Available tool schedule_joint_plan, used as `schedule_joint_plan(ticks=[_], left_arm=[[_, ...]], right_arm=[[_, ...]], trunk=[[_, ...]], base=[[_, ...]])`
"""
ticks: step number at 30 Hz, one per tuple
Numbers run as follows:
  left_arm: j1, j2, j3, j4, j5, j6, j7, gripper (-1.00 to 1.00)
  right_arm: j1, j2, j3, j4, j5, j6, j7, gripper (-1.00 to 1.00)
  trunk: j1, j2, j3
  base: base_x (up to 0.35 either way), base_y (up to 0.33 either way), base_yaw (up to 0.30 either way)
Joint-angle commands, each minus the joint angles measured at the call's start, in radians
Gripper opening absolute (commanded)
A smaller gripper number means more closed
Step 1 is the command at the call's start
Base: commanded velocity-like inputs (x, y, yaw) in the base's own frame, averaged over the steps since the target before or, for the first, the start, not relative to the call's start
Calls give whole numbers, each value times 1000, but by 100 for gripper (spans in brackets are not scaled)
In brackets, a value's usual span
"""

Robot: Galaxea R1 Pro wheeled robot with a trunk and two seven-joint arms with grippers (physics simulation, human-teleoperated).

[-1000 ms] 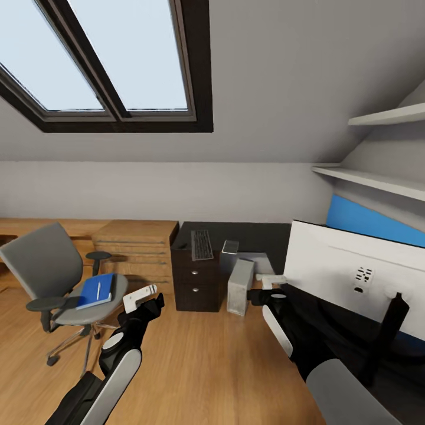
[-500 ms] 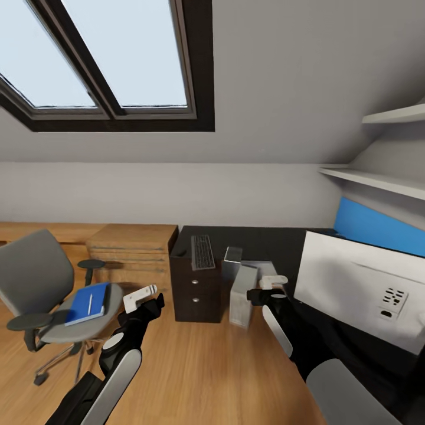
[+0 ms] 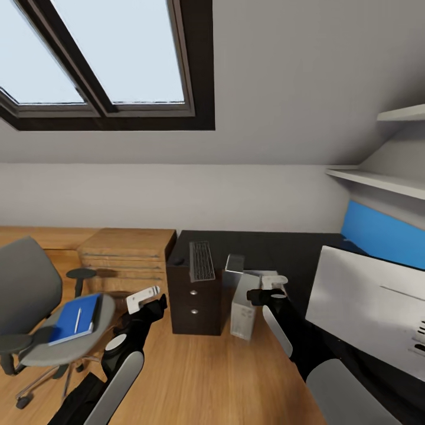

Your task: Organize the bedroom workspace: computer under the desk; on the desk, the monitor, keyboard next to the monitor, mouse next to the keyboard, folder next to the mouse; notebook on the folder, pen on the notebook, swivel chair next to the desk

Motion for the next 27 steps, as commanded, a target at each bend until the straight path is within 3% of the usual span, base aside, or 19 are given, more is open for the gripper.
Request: schedule_joint_plan(ticks=[1,10,14,15,17,19,20,21,24,25,27], left_arm=[[-1,1,-5,-1,4,3,8,100],[-1,1,-14,2,4,4,8,100],[-1,1,-14,6,3,4,8,100],[-1,2,-15,7,1,4,9,100],[-1,2,-15,8,1,4,9,100],[-1,2,-15,8,2,4,9,100],[-1,3,-15,8,2,4,9,100],[-1,3,-15,8,2,4,9,100],[-1,3,-15,8,2,4,9,100],[-1,3,-15,8,2,4,9,100],[-1,3,-15,8,1,4,9,100]], right_arm=[[-1,0,3,-1,-11,2,-10,100],[-1,2,5,-2,-14,3,-7,100],[-1,29,8,-75,-18,21,-12,100],[-7,53,-26,-184,-18,111,-43,100],[-28,57,-70,-214,-18,186,-73,100],[-121,60,-146,-221,-17,268,-107,100],[-270,57,-238,-124,-17,312,-126,100],[-332,54,-269,-62,-17,319,-129,100],[-494,43,-324,103,-17,327,-135,100],[-619,19,-345,241,-15,329,-141,100],[-677,0,-351,305,-15,329,-167,100]], trunk=[[1,-1,-2],[1,-1,-2],[1,-1,-2],[1,-1,-2],[1,-1,-2],[1,-1,-2],[1,-1,-2],[1,-1,-2],[1,-1,-2],[1,-1,-2],[1,-1,-2]], base=[[321,0,0],[245,0,0],[34,0,0],[5,0,0],[3,0,0],[1,0,0],[0,0,0],[0,0,0],[0,0,0],[0,0,0],[0,0,0]])
